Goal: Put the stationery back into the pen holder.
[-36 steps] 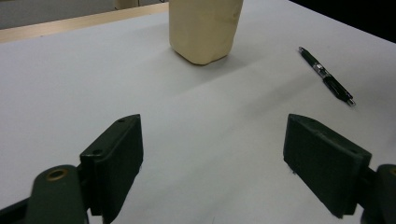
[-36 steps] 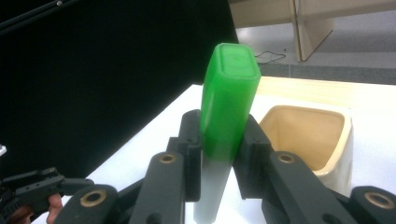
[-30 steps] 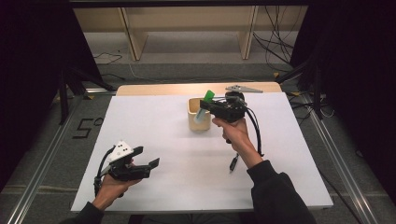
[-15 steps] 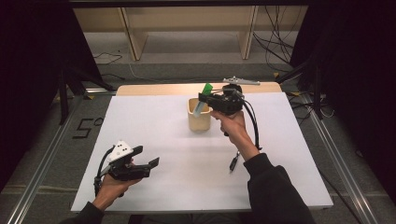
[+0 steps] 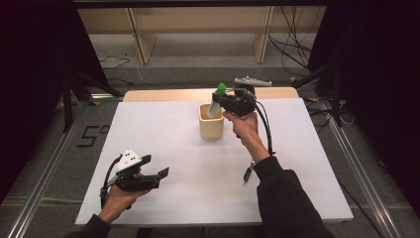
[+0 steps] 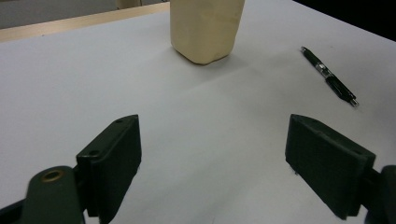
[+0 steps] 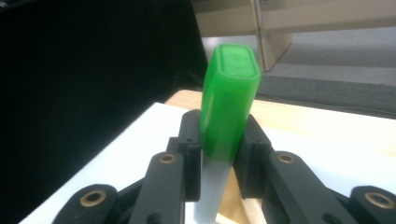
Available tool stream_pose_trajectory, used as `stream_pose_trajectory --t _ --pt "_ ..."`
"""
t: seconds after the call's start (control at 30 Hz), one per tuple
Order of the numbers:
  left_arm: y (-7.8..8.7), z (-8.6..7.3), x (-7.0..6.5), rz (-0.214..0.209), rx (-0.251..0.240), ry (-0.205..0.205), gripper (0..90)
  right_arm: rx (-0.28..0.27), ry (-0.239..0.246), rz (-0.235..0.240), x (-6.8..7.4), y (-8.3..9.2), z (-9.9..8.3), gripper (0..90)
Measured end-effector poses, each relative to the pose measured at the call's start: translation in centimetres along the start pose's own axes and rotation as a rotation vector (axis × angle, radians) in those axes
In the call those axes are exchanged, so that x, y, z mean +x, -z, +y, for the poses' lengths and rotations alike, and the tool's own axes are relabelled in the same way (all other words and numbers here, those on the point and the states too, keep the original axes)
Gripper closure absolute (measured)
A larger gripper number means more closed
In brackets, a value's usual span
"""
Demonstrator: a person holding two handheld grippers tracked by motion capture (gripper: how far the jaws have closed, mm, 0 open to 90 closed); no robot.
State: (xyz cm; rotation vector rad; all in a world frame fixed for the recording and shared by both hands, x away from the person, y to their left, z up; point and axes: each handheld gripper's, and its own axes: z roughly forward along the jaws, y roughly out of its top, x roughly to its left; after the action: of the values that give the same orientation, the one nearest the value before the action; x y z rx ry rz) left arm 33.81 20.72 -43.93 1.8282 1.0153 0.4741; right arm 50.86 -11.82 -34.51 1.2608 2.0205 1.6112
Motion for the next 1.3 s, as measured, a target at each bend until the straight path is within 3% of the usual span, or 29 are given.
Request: stream_pose_trajectory --t 0.47,1.3 --pt "0.0 0.0 0.0 -0.001 -0.004 0.009 17.8 0.058 0.002 -0.082 -1.0 -2.7 -0.2 75.3" --pt "-0.1 0.0 0.0 0.000 0.000 0.002 17.8 0.128 0.005 -0.108 -1.9 -4.0 -1.6 75.1"
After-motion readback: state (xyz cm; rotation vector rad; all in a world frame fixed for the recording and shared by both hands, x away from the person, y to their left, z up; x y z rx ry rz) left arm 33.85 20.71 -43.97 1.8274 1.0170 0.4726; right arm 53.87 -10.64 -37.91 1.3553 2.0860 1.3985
